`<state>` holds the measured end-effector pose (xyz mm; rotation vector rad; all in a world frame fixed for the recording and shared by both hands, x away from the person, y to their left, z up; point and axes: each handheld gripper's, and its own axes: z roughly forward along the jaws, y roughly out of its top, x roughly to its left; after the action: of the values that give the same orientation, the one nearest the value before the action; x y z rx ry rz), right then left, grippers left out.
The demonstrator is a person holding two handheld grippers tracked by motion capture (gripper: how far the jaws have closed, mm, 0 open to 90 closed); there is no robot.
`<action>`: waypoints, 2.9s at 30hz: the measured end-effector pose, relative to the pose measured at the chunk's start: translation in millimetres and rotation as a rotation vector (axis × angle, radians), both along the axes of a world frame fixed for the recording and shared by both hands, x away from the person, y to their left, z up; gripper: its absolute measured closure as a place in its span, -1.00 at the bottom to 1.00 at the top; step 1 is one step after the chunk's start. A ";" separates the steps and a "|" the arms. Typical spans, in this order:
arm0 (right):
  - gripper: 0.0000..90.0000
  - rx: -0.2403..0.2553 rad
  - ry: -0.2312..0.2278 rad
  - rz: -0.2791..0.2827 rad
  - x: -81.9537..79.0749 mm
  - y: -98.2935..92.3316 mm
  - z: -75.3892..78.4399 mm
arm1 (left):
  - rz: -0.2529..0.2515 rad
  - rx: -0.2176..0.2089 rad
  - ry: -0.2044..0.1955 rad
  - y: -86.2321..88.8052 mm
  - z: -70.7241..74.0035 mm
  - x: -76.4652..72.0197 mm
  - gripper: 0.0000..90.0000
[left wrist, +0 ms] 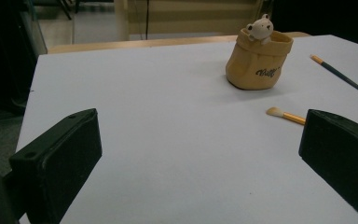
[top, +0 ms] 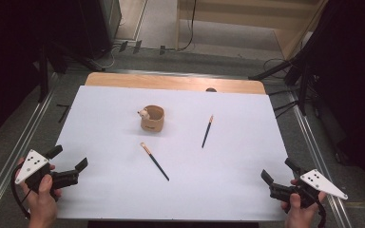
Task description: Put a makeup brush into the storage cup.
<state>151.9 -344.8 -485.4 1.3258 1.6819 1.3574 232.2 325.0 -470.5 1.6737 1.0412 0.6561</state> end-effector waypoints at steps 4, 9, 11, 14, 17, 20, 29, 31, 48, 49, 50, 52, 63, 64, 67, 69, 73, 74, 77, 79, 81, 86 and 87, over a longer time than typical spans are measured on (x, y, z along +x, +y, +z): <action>-1.00 -0.015 0.001 0.003 0.6 1.7 0.6 | -0.001 0.006 -0.003 -0.4 -0.9 -0.3 -1.00; -1.00 -0.015 -0.007 0.014 0.9 6.5 4.7 | -0.012 0.001 -0.009 -0.4 -0.3 -1.2 -1.00; -1.00 -0.029 -0.010 0.024 2.2 9.3 7.7 | -0.013 0.015 -0.011 -1.3 -0.5 -2.3 -1.00; -1.00 -0.047 -0.015 0.026 3.2 14.7 14.9 | -0.035 0.040 -0.024 0.4 -0.6 -6.5 -1.00; -1.00 -0.043 -0.019 0.031 4.6 19.4 20.6 | -0.047 0.029 -0.039 2.8 0.6 -8.4 -1.00; -1.00 -0.037 -0.023 0.035 7.6 23.9 26.0 | -0.052 0.021 -0.045 4.6 1.5 -8.7 -1.00; -1.00 -0.021 0.003 0.057 20.6 26.8 34.2 | -0.049 0.013 -0.027 -3.5 -0.6 -3.4 -1.00; -1.00 -0.017 0.016 0.063 25.4 28.4 35.5 | -0.050 0.021 -0.024 -4.6 -0.8 -2.7 -1.00; -0.93 -0.069 0.031 0.127 64.3 60.2 56.8 | -0.047 0.009 -0.027 -2.4 -0.1 -3.5 -1.00; -0.93 -0.069 0.038 0.128 66.8 61.9 57.8 | -0.045 0.008 -0.026 -1.7 -0.5 -3.5 -1.00; -0.93 -0.073 0.038 0.130 69.5 63.2 58.7 | -0.045 0.003 -0.022 -1.0 -1.2 -3.4 -1.00; -0.92 -0.065 0.053 0.145 78.0 66.2 61.4 | -0.043 0.004 -0.017 -0.1 -1.4 -3.6 -1.00; -0.93 -0.079 0.116 0.145 104.8 77.8 66.9 | -0.049 0.010 -0.019 -1.7 -1.2 -3.3 -1.00; -0.94 -0.081 0.122 0.149 107.3 78.8 67.4 | -0.049 0.009 -0.019 -2.0 -1.2 -3.3 -1.00; -0.99 -0.097 0.157 0.166 116.2 85.0 69.3 | -0.050 0.012 -0.021 -2.3 -1.6 -3.0 -1.00; -1.00 -0.104 0.181 0.173 120.5 88.7 69.4 | -0.049 0.014 -0.016 -2.7 -2.0 -2.8 -1.00; -1.00 -0.120 0.214 0.175 126.9 93.8 69.0 | -0.052 0.016 -0.018 -3.7 -1.9 -3.1 -1.00; -1.00 -0.132 0.233 0.176 130.8 96.8 68.9 | -0.052 0.018 -0.017 -3.6 -2.0 -3.1 -1.00; -1.00 -0.136 0.255 0.177 134.5 99.6 68.6 | -0.052 0.019 -0.016 -3.5 -2.2 -3.1 -1.00; -1.00 -0.142 0.290 0.172 139.7 103.2 68.5 | -0.052 0.020 -0.016 -3.5 -2.2 -3.1 -1.00; -1.00 -0.147 0.307 0.169 142.7 105.2 68.0 | -0.050 0.024 -0.012 -3.6 -2.1 -3.3 -1.00; -1.00 -0.175 0.350 0.160 149.3 110.8 66.5 | -0.048 0.027 -0.012 -3.6 -2.2 -3.2 -1.00; -1.00 -0.175 0.350 0.160 149.3 110.8 66.5 | -0.047 0.026 -0.014 -3.6 -2.3 -3.2 -1.00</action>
<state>301.1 -234.0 -418.9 1.4114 2.1274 1.0755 229.0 321.4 -472.8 1.7084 0.9844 0.6522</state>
